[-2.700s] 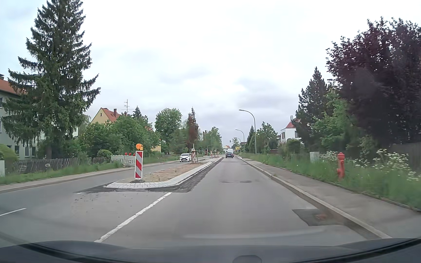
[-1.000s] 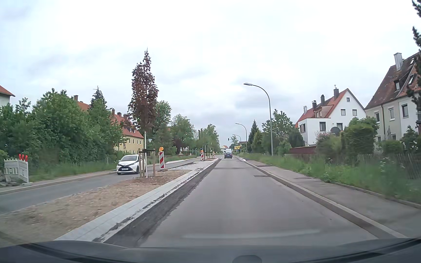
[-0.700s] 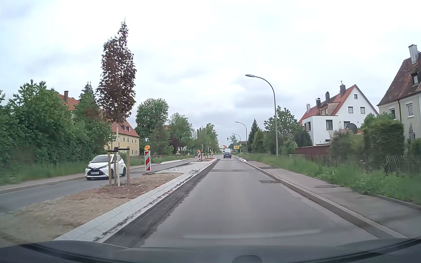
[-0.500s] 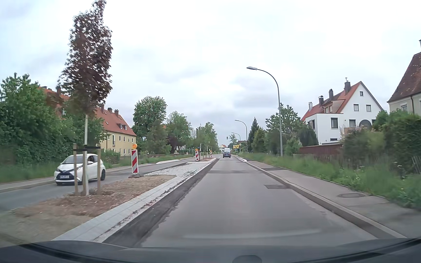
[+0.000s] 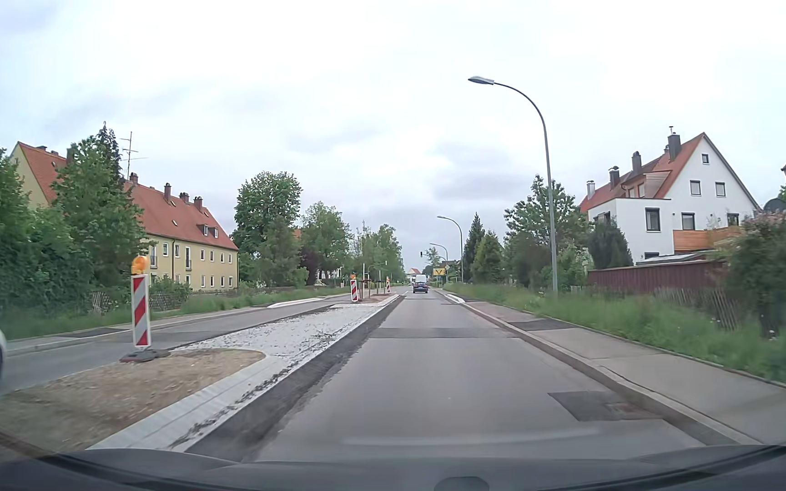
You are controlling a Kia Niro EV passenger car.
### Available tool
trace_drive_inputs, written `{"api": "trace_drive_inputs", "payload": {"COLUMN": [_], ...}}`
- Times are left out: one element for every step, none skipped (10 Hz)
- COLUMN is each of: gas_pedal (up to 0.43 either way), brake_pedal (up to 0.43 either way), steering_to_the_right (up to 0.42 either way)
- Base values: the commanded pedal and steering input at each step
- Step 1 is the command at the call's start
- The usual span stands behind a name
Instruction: Follow the waypoints while adhering to traffic rules and regulations
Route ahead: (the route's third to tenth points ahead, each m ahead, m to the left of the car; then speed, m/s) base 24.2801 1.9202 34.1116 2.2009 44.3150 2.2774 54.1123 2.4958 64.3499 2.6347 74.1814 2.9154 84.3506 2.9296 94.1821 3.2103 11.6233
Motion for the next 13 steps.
{"api": "trace_drive_inputs", "payload": {"gas_pedal": [0.130,0.130,0.130,0.130,0.118,0.118,0.118,0.110,0.110,0.110,0.110,0.110,0.110], "brake_pedal": [0.000,0.000,0.000,0.000,0.000,0.000,0.000,0.000,0.000,0.000,0.000,0.000,0.000], "steering_to_the_right": [0.003,0.003,0.003,0.003,0.003,0.002,0.002,0.001,0.001,0.000,0.000,-0.001,-0.002]}}
